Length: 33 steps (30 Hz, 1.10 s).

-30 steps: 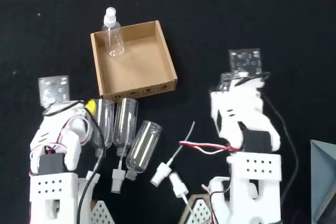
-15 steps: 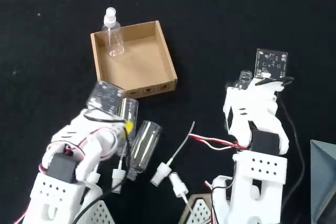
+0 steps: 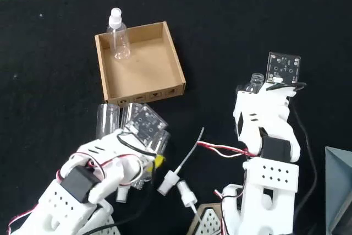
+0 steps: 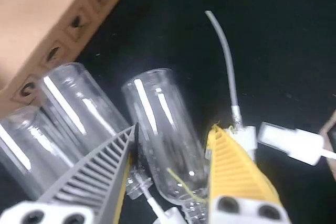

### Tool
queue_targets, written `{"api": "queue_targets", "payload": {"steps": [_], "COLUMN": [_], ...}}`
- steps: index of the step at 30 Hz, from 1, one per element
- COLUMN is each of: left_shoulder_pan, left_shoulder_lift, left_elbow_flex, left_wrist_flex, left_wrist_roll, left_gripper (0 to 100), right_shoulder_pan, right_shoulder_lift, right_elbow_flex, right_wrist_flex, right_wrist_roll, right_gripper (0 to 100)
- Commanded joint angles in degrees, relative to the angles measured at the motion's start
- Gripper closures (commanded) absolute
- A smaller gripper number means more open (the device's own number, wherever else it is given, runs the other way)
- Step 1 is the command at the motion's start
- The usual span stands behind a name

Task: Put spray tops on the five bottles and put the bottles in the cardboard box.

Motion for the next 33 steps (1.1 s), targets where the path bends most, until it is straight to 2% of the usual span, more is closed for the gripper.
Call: {"api": "queue_targets", "payload": {"steps": [1, 13, 22, 33], "left_shoulder_pan": [4.53, 10.07, 10.42, 10.68], "left_shoulder_lift": [0.18, 0.18, 0.53, 23.74], "left_elbow_flex": [-0.57, 0.48, 0.57, -7.52], "left_wrist_flex": [0.35, 0.09, -0.18, -3.60], "left_wrist_roll": [1.93, 3.96, 4.04, 5.63], "left_gripper": [79, 79, 79, 79], "right_shoulder_pan": [1.67, 1.67, 1.67, 1.67], "right_shoulder_lift": [-1.89, -1.89, -1.89, -1.89], "right_elbow_flex": [-0.31, -0.31, -0.40, -0.40], "right_wrist_flex": [-1.67, -1.67, -1.67, -1.67], "right_wrist_roll": [-0.53, -0.44, -0.35, -0.18], "right_gripper": [92.4, 92.4, 92.4, 92.4]}}
